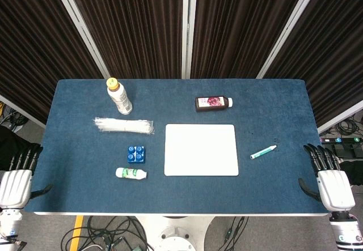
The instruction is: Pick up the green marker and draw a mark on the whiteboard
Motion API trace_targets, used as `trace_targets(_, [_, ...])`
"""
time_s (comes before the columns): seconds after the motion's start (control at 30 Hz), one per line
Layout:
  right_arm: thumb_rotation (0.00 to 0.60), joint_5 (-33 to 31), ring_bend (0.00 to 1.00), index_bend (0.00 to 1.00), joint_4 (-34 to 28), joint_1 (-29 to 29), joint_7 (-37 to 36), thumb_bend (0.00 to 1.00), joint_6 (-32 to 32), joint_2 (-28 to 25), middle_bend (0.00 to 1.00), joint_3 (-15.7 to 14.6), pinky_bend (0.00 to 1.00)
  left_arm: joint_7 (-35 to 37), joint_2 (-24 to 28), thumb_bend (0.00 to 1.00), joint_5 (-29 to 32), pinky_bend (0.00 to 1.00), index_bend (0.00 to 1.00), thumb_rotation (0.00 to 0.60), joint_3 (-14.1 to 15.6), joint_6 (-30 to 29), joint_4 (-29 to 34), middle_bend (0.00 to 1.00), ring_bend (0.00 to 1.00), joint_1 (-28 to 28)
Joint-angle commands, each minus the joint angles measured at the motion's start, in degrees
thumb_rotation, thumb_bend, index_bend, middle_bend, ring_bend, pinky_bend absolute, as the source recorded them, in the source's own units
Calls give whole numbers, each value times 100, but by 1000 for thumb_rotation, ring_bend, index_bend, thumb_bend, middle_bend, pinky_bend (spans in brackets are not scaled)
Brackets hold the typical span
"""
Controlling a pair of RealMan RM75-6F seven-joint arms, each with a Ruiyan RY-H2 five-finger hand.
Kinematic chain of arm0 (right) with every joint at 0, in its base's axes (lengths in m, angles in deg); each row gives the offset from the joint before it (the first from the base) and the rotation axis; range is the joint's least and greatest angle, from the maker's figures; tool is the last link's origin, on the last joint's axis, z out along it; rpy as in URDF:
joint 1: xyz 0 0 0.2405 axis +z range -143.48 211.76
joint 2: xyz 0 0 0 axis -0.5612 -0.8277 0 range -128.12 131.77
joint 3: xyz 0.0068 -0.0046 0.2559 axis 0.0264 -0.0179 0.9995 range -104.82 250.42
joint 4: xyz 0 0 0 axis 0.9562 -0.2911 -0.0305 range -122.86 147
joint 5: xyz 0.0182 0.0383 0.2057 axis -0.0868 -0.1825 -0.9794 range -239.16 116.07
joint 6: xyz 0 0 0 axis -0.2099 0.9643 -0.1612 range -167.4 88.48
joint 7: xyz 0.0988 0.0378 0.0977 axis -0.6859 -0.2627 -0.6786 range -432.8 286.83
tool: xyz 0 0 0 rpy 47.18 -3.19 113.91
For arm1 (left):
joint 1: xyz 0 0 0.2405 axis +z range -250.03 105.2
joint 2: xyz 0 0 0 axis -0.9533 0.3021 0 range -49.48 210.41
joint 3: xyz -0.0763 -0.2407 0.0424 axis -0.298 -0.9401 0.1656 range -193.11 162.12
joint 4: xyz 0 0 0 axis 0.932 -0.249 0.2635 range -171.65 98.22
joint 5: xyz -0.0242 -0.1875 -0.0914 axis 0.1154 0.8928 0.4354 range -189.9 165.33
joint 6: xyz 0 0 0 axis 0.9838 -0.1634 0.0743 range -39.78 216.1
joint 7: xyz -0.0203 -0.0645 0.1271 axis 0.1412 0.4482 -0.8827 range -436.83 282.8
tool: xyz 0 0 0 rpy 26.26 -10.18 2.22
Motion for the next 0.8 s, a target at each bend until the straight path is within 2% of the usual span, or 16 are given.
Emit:
trace_targets(0.03, [600, -7, 0, 31, -5, 7, 4, 219, 15, -6, 64, 2, 0, -26, -7, 0, 15, 0, 31, 600, -7, 13, 7, 0, 0, -7])
trace_targets(0.27, [600, 6, 0, 30, 11, 65, 61, 220, 74, -10, 78, 25, 0, -117, 0, 0, 54, 0, 31, 600, -28, 57, 112, 0, 0, -33])
trace_targets(0.37, [600, -53, 0, 49, 78, 244, 244, 221, 311, 51, 142, 107, 0, -68, -2, 0, 59, 0, 31, 600, -9, 65, 76, 0, 0, -19])
trace_targets(0.43, [600, -156, 11, 133, 176, 481, 529, 223, 706, 112, 214, 164, 6, -45, -9, 0, 48, 0, 31, 600, -13, 58, 56, 0, 0, -23])
trace_targets(0.53, [600, -417, 79, 291, 493, 911, 946, 233, 1363, 355, 319, 320, 49, -19, -16, 0, 53, 0, 31, 600, -10, 49, 51, 0, 0, -12])
trace_targets(0.6, [600, -668, 107, 331, 778, 1216, 1155, 235, 1867, 581, 356, 418, 62, -4, -24, 0, 79, 0, 31, 600, -1, 58, 45, 0, 0, 3])
trace_targets(0.8, [600, -1038, 121, 340, 1821, 1888, 1580, 236, 2809, 1391, 376, 512, 81, 27, -29, 0, 164, 0, 32, 600, 13, 84, 34, 0, 0, 49])
